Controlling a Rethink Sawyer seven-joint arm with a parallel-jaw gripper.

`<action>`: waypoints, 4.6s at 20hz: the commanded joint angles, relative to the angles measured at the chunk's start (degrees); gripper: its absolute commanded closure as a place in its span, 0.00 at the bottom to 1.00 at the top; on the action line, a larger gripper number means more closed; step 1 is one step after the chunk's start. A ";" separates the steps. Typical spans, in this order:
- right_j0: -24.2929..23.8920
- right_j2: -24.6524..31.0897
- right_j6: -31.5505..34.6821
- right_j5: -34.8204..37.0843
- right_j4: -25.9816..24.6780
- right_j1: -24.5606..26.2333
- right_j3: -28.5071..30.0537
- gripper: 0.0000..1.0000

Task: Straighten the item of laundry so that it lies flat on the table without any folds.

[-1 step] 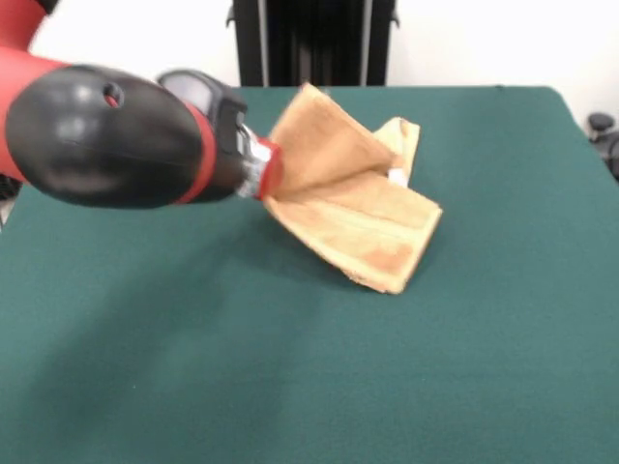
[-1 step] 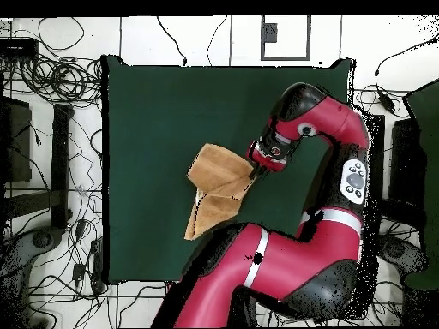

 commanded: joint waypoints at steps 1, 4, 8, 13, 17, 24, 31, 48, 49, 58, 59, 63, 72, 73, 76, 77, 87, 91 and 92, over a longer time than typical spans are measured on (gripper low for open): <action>-0.96 -2.94 0.58 12.14 -7.09 -1.72 -9.40 1.00; -1.22 -2.91 0.17 12.65 -8.56 -1.65 -11.21 1.00; -0.87 -3.32 -0.16 13.45 -10.20 -1.79 -13.48 1.00; -0.67 -3.72 -0.99 14.93 -11.27 -1.47 -16.44 1.00; -0.90 -3.35 -1.01 14.68 -11.09 -0.15 -18.30 1.00; -1.00 -2.11 -0.54 11.65 -9.94 -0.50 -16.82 0.00; -0.25 -0.83 0.76 8.68 -9.28 -1.88 -13.14 0.00; 4.49 3.06 2.63 -28.76 -10.07 -15.71 15.22 0.00; 5.16 3.23 4.27 -34.88 -10.56 -16.68 17.85 0.00; 7.58 0.87 8.54 -54.87 -11.51 -19.43 25.21 0.00; 7.22 1.01 8.29 -55.86 -11.17 -19.21 25.31 0.00; 7.28 1.10 7.93 -56.75 -9.74 -18.87 25.79 0.00; 4.85 5.60 3.52 -47.61 -5.82 -15.31 23.10 0.00; 4.24 6.76 1.88 -46.18 -5.28 -14.66 22.86 0.00; 3.63 8.51 -1.21 -42.20 -4.58 -13.85 22.67 0.00; 3.86 8.48 -1.07 -42.21 -4.70 -14.04 23.06 0.00; 5.13 7.61 3.44 -47.70 -5.94 -16.31 27.12 0.00; 5.46 7.62 4.02 -49.87 -6.09 -17.15 28.95 0.00; 5.53 7.57 4.20 -50.53 -6.18 -17.22 29.18 0.00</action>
